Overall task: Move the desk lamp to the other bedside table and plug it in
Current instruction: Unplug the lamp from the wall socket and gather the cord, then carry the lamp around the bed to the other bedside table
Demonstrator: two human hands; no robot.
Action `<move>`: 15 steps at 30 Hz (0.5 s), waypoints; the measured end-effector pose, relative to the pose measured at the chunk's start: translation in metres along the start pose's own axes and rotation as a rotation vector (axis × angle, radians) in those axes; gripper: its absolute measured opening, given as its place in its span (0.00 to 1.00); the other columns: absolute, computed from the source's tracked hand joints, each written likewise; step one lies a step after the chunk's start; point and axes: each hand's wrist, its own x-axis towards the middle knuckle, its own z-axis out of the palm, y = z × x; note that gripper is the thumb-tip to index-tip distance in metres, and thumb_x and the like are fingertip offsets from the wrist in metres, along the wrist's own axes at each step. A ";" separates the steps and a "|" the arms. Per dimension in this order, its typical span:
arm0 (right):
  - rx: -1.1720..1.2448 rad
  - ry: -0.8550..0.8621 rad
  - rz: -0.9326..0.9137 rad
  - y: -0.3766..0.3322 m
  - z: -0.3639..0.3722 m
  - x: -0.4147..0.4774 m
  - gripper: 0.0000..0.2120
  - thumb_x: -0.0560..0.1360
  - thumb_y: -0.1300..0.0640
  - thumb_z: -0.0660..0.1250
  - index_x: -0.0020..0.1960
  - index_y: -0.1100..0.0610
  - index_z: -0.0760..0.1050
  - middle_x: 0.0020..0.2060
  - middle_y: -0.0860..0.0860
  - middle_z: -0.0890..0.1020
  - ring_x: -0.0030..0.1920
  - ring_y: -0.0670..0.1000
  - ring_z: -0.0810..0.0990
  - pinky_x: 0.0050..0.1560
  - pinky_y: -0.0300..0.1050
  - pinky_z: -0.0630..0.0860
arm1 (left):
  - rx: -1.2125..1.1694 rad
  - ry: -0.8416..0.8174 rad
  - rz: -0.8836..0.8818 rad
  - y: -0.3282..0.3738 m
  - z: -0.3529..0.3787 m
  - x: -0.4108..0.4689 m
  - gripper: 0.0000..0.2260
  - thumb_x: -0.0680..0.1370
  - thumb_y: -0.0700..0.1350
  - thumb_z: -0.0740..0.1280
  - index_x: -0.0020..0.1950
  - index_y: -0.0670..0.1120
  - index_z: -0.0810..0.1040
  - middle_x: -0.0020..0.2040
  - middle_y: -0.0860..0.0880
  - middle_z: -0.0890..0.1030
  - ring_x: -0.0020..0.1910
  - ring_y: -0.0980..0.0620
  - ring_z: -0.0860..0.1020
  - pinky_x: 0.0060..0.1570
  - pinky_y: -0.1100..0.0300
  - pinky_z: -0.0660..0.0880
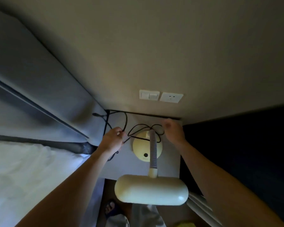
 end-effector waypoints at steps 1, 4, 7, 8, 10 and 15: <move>-0.029 -0.052 0.048 0.011 0.001 0.015 0.12 0.79 0.55 0.59 0.40 0.48 0.77 0.37 0.46 0.77 0.43 0.54 0.78 0.40 0.45 0.72 | 0.037 -0.015 -0.004 -0.004 0.005 0.003 0.07 0.82 0.44 0.61 0.50 0.45 0.77 0.31 0.45 0.75 0.24 0.52 0.73 0.30 0.57 0.72; 0.135 -0.182 0.207 0.020 0.014 0.033 0.10 0.80 0.56 0.58 0.46 0.55 0.77 0.41 0.56 0.81 0.41 0.57 0.81 0.45 0.51 0.79 | -0.089 -0.156 -0.119 -0.004 0.027 -0.006 0.08 0.83 0.43 0.62 0.61 0.46 0.74 0.35 0.44 0.79 0.27 0.52 0.73 0.31 0.57 0.73; 0.203 -0.318 0.190 0.015 0.032 0.038 0.10 0.80 0.54 0.59 0.51 0.56 0.77 0.43 0.58 0.82 0.43 0.55 0.81 0.46 0.50 0.79 | -0.046 -0.280 -0.061 0.009 0.059 -0.015 0.19 0.79 0.54 0.68 0.63 0.43 0.76 0.45 0.45 0.85 0.26 0.61 0.74 0.29 0.64 0.67; 0.203 -0.352 0.182 0.014 0.039 0.040 0.11 0.81 0.53 0.59 0.51 0.57 0.78 0.45 0.59 0.82 0.44 0.55 0.81 0.48 0.49 0.78 | 0.003 -0.302 -0.034 0.010 0.071 -0.013 0.23 0.76 0.60 0.69 0.62 0.44 0.78 0.49 0.46 0.85 0.31 0.63 0.76 0.30 0.66 0.68; 0.146 -0.358 0.146 0.015 0.051 0.042 0.13 0.80 0.53 0.59 0.42 0.54 0.79 0.44 0.60 0.81 0.47 0.59 0.81 0.54 0.54 0.79 | 0.066 -0.308 -0.009 0.012 0.089 -0.008 0.28 0.72 0.66 0.70 0.61 0.48 0.80 0.56 0.49 0.83 0.46 0.58 0.79 0.38 0.68 0.71; 0.190 -0.412 0.134 0.022 0.057 0.035 0.09 0.81 0.58 0.61 0.55 0.54 0.79 0.49 0.60 0.82 0.42 0.55 0.84 0.43 0.47 0.82 | 0.111 -0.245 -0.022 0.001 0.101 0.002 0.18 0.70 0.52 0.69 0.58 0.49 0.81 0.49 0.52 0.86 0.47 0.52 0.84 0.48 0.55 0.82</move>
